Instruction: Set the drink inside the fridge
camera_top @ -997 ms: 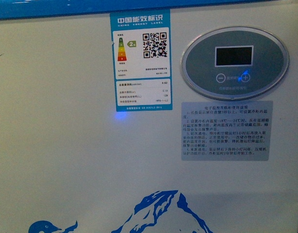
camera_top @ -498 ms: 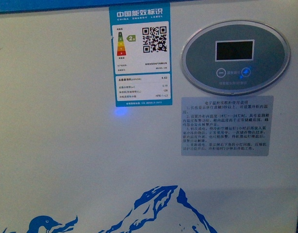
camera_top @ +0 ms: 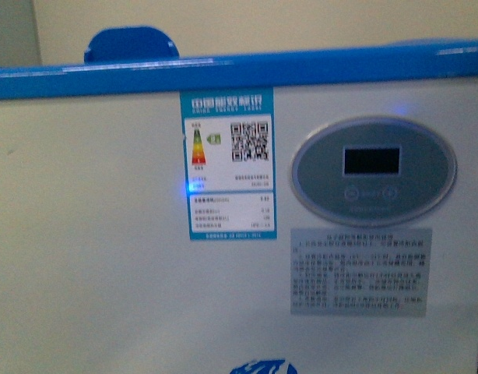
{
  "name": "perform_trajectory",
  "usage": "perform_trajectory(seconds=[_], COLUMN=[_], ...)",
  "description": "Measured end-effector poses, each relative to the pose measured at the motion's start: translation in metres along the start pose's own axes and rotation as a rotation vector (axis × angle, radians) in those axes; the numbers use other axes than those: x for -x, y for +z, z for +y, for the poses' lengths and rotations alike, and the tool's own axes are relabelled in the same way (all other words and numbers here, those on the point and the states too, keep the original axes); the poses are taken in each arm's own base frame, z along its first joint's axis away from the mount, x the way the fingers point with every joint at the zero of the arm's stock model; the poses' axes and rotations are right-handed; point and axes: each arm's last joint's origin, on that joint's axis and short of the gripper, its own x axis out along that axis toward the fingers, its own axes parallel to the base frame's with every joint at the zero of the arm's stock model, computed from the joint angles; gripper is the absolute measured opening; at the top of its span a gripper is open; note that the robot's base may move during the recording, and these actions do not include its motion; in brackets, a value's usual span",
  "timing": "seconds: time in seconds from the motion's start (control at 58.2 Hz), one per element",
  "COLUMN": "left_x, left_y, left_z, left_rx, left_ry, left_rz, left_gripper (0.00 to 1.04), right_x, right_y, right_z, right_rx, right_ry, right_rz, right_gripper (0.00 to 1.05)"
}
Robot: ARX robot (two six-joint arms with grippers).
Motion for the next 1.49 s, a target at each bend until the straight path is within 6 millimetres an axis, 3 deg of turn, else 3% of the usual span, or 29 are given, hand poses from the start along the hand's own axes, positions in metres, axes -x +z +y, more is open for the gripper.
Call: perform_trajectory(seconds=[1.237,1.289,1.375,1.495], left_x=[0.0,-0.001,-0.013,-0.038], left_y=[0.0,0.0,0.005,0.019], left_z=[0.0,0.0,0.0,0.003], left_rx=[0.0,0.072,0.259,0.269], left_ry=[0.0,-0.1,-0.235,-0.308], left_rz=[0.0,0.101,0.268,0.26], left_gripper=[0.97,0.97,0.97,0.97], right_x=[0.0,0.0,0.0,0.0], right_y=[0.001,0.001,0.001,0.001], right_z=[0.0,0.0,0.0,0.0], right_rx=[0.002,0.002,0.002,0.002], right_ry=[0.002,0.0,0.003,0.005], right_rz=[-0.006,-0.005,-0.005,-0.005], right_gripper=[0.36,0.36,0.36,0.36])
